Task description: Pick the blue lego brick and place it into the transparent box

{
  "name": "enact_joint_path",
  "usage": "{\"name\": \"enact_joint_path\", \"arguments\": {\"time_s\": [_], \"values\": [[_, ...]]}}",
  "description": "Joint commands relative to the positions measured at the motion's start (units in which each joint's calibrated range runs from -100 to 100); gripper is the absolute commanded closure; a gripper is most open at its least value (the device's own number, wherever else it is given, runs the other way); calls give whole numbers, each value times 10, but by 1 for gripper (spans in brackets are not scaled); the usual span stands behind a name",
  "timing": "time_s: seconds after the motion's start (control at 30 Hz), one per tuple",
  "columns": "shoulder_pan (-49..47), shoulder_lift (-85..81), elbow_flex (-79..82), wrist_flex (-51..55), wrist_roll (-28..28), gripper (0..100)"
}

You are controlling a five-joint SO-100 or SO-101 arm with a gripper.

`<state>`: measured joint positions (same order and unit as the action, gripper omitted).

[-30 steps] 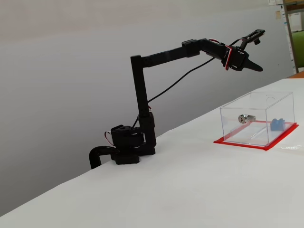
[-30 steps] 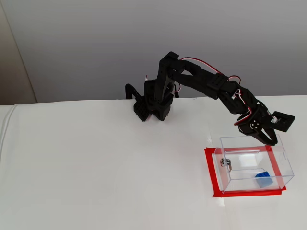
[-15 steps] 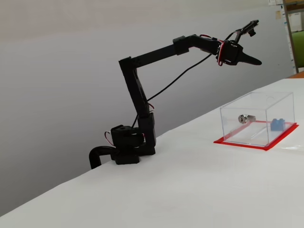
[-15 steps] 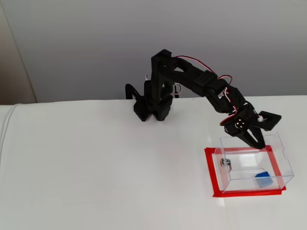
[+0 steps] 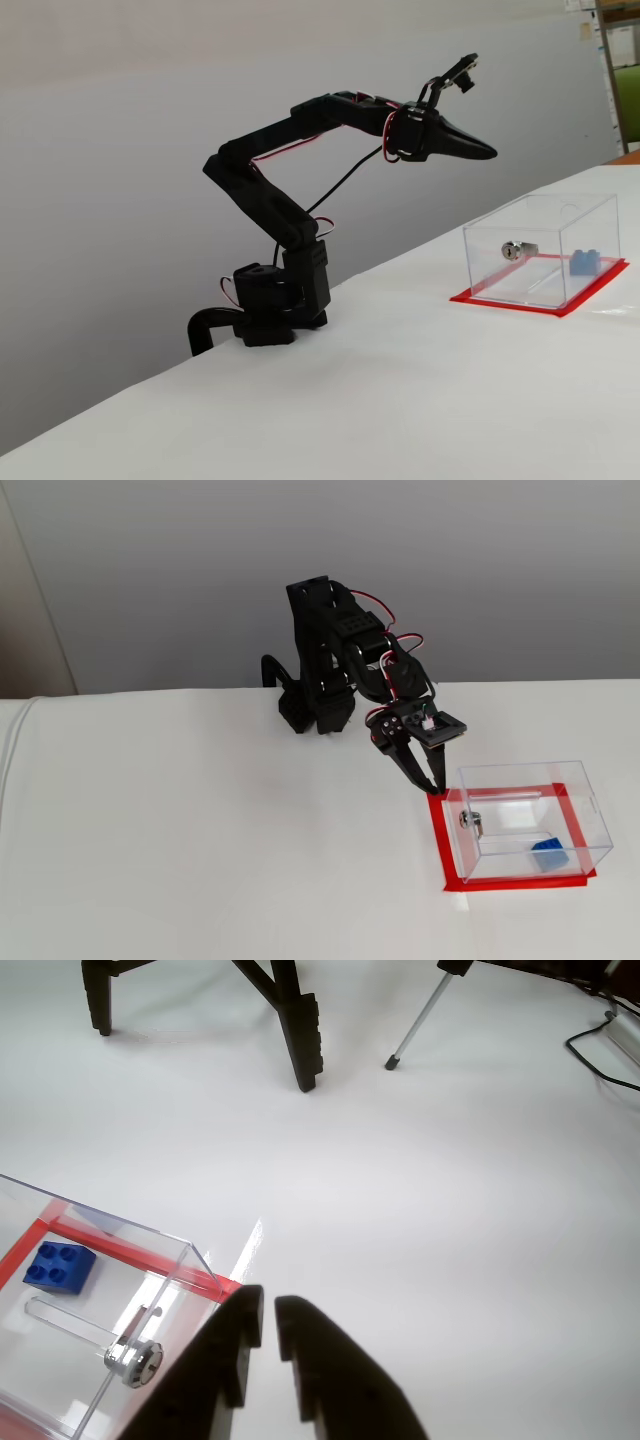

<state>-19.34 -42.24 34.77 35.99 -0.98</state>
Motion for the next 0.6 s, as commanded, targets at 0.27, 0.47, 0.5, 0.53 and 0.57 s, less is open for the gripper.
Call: {"name": "enact_joint_path", "arguments": {"time_s": [0.27,0.47,0.5,0.53,0.57], "values": [[141,-264,251,-2,1,99],[209,-366,368,0,1,99],[219,-381,387,0,1,99],[227,-395,405,0,1,99],[235,-410,425,0,1,99]]}}
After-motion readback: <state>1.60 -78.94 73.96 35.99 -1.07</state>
